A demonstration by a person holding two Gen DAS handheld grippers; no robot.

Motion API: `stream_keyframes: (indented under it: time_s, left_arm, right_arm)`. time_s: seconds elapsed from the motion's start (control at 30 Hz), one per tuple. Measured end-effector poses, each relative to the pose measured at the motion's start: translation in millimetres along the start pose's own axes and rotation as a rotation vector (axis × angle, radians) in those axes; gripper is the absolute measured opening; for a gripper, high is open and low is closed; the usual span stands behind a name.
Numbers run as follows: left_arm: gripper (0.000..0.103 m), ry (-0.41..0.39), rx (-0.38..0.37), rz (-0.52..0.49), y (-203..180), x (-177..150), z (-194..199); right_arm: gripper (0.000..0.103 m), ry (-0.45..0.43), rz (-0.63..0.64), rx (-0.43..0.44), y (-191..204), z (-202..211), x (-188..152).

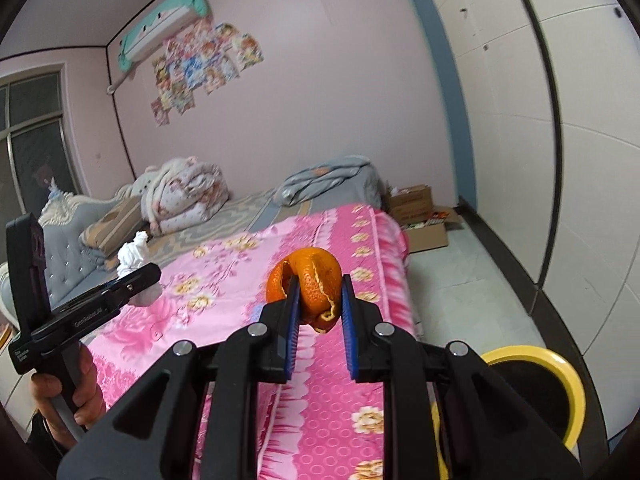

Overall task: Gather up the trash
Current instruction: 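Carry the white tissue and orange peel over the yellow-rimmed bin, then open both tools to drop the tissue and orange peel into the bin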

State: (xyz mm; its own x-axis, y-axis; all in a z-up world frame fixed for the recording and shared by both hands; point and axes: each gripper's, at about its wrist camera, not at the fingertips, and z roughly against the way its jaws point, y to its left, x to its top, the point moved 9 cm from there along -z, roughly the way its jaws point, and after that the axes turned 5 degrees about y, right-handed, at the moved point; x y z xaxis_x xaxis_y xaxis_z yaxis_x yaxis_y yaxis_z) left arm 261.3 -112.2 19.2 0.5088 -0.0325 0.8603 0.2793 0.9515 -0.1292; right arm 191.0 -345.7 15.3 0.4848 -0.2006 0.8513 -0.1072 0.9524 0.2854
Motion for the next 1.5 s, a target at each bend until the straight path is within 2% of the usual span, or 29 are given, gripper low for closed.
stream_keyframes:
  time_s: [0.37, 0.63, 0.87, 1.17, 1.5]
  left_arm:
    - [0.035, -0.021, -0.083, -0.085, -70, 23, -8]
    - [0.035, -0.011, -0.142, -0.138, -118, 28, -24]
    - [0.035, 0.057, -0.19, -0.157, -150, 5, -60]
    - [0.035, 0.181, -0.226, -0.171, -181, -43, -125]
    - [0.035, 0.274, -0.26, -0.249, -228, -95, -178]
  right_arm:
    - [0.018, -0.081, -0.089, -0.124, -74, 53, 20]
    - [0.018, -0.107, -0.116, -0.244, -121, 75, 8]
    - [0.018, -0.074, -0.17, -0.316, -163, 70, -19]
    - [0.018, -0.023, -0.238, -0.389, -210, 50, -59]
    - [0.018, 0.056, -0.316, -0.444, -253, 24, -105]
